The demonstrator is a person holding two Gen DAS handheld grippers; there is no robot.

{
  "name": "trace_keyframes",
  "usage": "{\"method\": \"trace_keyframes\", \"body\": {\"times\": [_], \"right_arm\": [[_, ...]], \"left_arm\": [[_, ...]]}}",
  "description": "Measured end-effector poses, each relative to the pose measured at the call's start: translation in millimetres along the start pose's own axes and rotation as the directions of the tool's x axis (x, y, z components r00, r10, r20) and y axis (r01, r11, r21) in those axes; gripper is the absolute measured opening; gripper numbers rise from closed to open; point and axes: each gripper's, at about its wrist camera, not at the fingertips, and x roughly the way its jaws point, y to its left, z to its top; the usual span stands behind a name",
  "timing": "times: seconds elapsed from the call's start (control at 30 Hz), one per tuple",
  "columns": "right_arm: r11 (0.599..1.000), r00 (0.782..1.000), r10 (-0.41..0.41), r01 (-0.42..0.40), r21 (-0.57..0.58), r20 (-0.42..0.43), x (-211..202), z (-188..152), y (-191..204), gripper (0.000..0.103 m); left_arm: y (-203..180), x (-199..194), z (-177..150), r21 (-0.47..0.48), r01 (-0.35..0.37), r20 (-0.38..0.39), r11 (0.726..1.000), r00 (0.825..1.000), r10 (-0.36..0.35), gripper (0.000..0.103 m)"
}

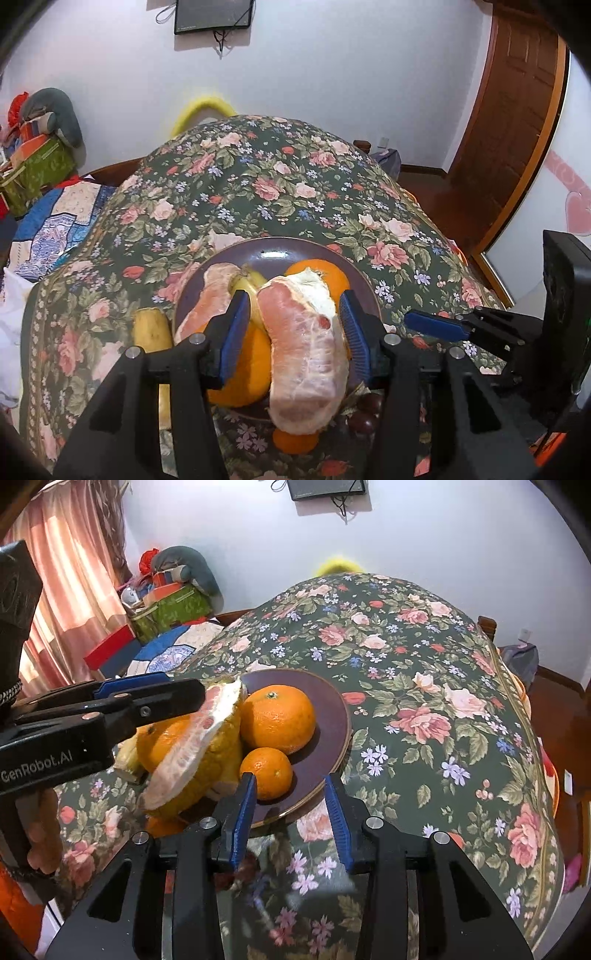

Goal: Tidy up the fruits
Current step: 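Place pomelo wedge on the plate with left tool while right tool places small orange there, then grasp the yellow cylinder lying beside the plate with the left tool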

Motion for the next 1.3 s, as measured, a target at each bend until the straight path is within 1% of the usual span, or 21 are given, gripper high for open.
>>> {"method": "trace_keyframes", "body": {"times": [0.3,0.4,0.53,0.67,0.77,0.97,1.1,1.3], "right_arm": [[1.0,0.999,-0.016,0.016,-0.003,0.045,-35.1,-0.9,14.5,0.036],[1.0,0.998,-0.025,0.026,-0.002,0.061,-45.7,-1.8,19.6,0.04],[0.999,0.997,-0.043,0.044,-0.008,0.071,-55.6,-4.5,26.3,0.041],[0.999,0.996,-0.053,0.053,-0.01,0.07,-60.0,-9.7,29.9,0.042],[0.998,0.996,-0.065,0.066,-0.008,0.062,-57.9,-14.0,30.8,0.045],[0.997,0.997,-0.075,0.074,0.008,0.026,-43.2,-20.5,25.3,0.045],[0.997,0.997,-0.075,0.075,0.015,0.007,-34.8,-23.7,21.9,0.045],[0.997,0.998,-0.065,0.065,0.036,-0.02,-22.3,-27.9,14.2,0.045]], "left_arm": [[14.9,-43.0,-10.9,-0.015,-0.032,0.019,0.999,0.999,0.032,0.05],[23.3,-56.6,-18.5,-0.022,-0.045,0.017,0.999,0.999,0.045,0.05],[37.2,-70.5,-31.5,-0.03,-0.062,0.001,0.998,0.998,0.062,0.05],[52.8,-75.0,-46.0,-0.036,-0.088,-0.029,0.995,0.996,0.087,0.051],[63.2,-71.3,-55.3,-0.042,-0.101,-0.059,0.994,0.993,0.099,0.051],[83.3,-47.1,-69.2,-0.087,-0.105,-0.118,0.991,0.989,0.094,0.051],[86.4,-26.5,-70.9,-0.095,-0.106,-0.138,0.99,0.986,0.092,0.051],[90.1,4.8,-69.2,-0.094,-0.126,-0.168,0.988,0.98,0.109,0.05]]}}
